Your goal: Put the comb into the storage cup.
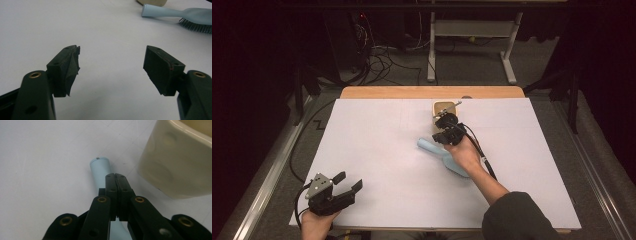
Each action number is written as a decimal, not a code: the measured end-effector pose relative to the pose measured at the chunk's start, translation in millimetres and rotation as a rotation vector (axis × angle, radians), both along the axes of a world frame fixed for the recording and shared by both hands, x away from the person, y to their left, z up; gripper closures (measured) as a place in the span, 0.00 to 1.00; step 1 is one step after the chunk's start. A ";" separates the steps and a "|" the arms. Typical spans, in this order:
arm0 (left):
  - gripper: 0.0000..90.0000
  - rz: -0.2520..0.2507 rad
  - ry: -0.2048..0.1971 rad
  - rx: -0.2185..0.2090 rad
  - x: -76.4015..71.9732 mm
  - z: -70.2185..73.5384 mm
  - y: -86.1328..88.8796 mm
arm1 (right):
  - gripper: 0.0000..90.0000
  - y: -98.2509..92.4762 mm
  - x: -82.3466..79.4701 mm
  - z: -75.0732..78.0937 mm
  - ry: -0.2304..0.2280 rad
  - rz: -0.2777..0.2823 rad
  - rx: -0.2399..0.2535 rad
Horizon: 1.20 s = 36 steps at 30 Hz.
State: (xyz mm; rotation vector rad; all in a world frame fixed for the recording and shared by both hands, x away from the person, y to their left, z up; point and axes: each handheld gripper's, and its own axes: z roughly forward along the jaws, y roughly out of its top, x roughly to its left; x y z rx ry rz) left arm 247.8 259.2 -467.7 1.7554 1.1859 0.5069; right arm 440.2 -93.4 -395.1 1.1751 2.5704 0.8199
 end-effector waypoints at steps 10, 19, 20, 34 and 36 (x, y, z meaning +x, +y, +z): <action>0.33 -0.007 0.002 0.003 0.0 -0.1 -0.3 | 1.00 21.5 11.8 -5.7 0.043 -0.005 -0.080; 0.33 -0.010 0.000 0.002 -0.1 -0.1 -0.9 | 1.00 31.0 19.9 -13.5 0.058 -0.023 -0.125; 0.33 -0.010 0.001 0.002 -0.1 0.0 -0.9 | 1.00 31.6 20.7 -13.8 0.058 -0.022 -0.131; 0.33 -0.011 0.001 -0.001 -0.1 -0.2 -0.7 | 1.00 43.9 29.8 -25.3 0.057 -0.049 -0.194; 0.33 -0.010 0.000 -0.001 -0.2 -0.2 -0.6 | 1.00 44.6 30.3 -25.8 0.064 -0.054 -0.196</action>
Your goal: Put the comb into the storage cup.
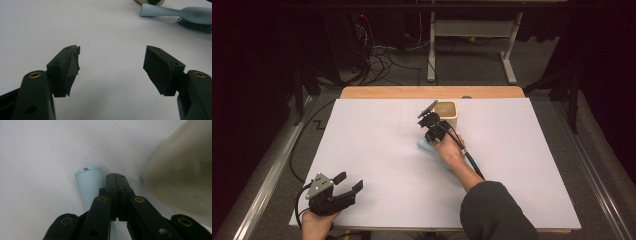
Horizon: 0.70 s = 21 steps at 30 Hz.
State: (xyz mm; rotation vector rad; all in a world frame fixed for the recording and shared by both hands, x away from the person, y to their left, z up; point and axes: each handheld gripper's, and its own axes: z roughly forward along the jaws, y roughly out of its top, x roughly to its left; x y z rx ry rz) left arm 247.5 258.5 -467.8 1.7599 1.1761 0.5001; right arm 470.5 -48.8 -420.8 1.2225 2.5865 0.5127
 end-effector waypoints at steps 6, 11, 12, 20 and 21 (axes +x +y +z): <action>0.33 -0.001 0.000 0.000 0.0 0.1 -0.1 | 1.00 0.1 -0.3 -0.6 0.005 0.010 -0.007; 0.33 0.001 0.000 -0.001 -0.2 0.1 0.0 | 1.00 1.3 -2.8 -0.9 0.015 0.019 -0.003; 0.33 0.002 0.000 -0.002 -0.1 0.1 0.2 | 1.00 1.1 -2.8 -0.8 0.013 0.030 -0.005; 0.33 0.001 0.000 -0.002 -0.2 0.1 0.6 | 1.00 3.7 -7.4 -0.5 0.037 0.046 0.003; 0.33 0.001 0.000 -0.002 -0.2 0.1 0.6 | 1.00 4.5 -8.5 -0.3 0.044 0.040 0.006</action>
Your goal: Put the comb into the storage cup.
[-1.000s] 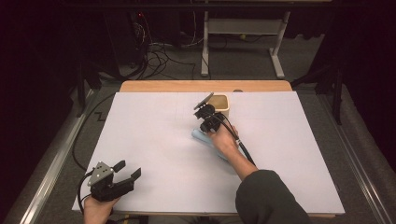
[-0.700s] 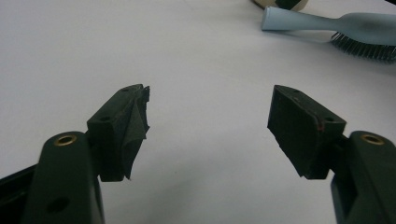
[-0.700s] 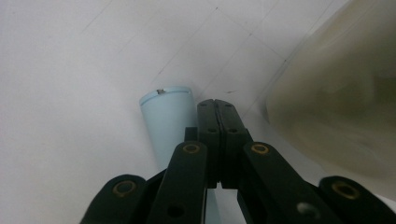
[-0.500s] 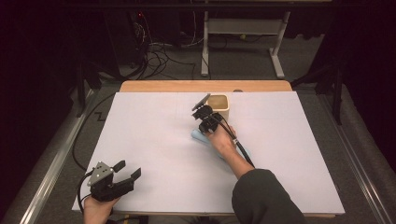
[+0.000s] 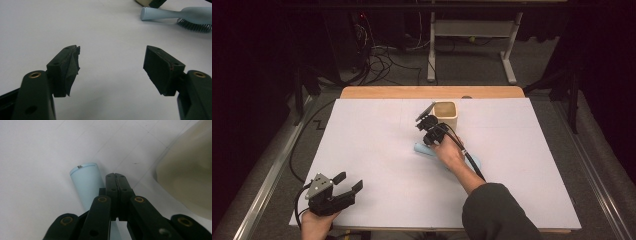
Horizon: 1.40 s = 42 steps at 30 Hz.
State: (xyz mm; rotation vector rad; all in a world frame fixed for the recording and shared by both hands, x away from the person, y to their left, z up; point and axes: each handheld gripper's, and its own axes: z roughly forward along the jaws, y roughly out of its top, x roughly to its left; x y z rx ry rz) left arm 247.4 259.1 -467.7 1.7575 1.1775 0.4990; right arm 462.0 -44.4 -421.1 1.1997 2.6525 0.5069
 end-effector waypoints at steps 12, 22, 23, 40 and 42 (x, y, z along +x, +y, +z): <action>0.33 -0.001 0.001 0.003 0.0 0.0 -0.5 | 1.00 -6.0 -4.7 -3.9 0.023 0.020 0.011; 0.33 0.000 0.002 0.003 -0.1 -0.1 -0.6 | 1.00 -2.8 -13.2 -5.5 0.047 0.047 0.012; 0.33 -0.001 0.001 0.003 -0.1 -0.2 -0.6 | 1.00 -2.0 -14.2 -5.5 0.049 0.043 0.014; 0.33 -0.001 0.003 0.003 0.1 -0.4 -0.8 | 1.00 -6.0 -24.7 -5.1 0.076 0.063 0.022; 0.33 -0.003 0.004 0.004 0.2 -0.4 -0.9 | 1.00 -6.4 -26.0 -4.4 0.076 0.076 0.019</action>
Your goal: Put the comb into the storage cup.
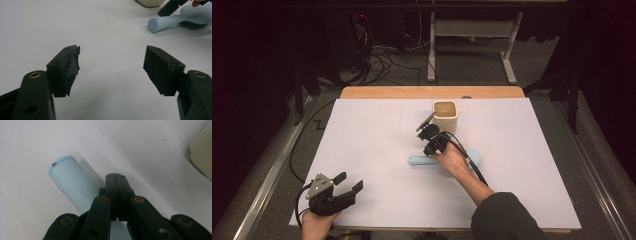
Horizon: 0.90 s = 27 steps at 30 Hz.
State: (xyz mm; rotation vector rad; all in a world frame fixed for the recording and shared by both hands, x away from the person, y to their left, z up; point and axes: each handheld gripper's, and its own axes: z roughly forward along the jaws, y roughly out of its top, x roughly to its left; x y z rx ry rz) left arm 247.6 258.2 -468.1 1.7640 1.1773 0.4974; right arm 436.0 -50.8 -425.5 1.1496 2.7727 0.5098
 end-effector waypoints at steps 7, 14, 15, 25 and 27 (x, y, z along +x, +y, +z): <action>0.33 0.002 0.001 0.001 0.0 -0.1 -0.3 | 1.00 0.5 -6.8 1.8 0.010 0.015 0.006; 0.33 0.000 0.000 0.001 0.1 -0.1 -0.2 | 1.00 -1.4 -10.8 2.1 0.014 0.037 0.021; 0.33 0.001 0.000 0.000 0.1 -0.1 -0.2 | 1.00 -1.7 -11.5 2.5 0.020 0.034 0.019; 0.33 0.004 0.002 -0.001 0.2 -0.2 0.0 | 1.00 -5.5 -19.3 3.3 0.022 0.059 0.025; 0.33 0.005 0.002 -0.002 0.2 -0.3 0.1 | 1.00 -6.5 -20.5 3.6 0.022 0.059 0.027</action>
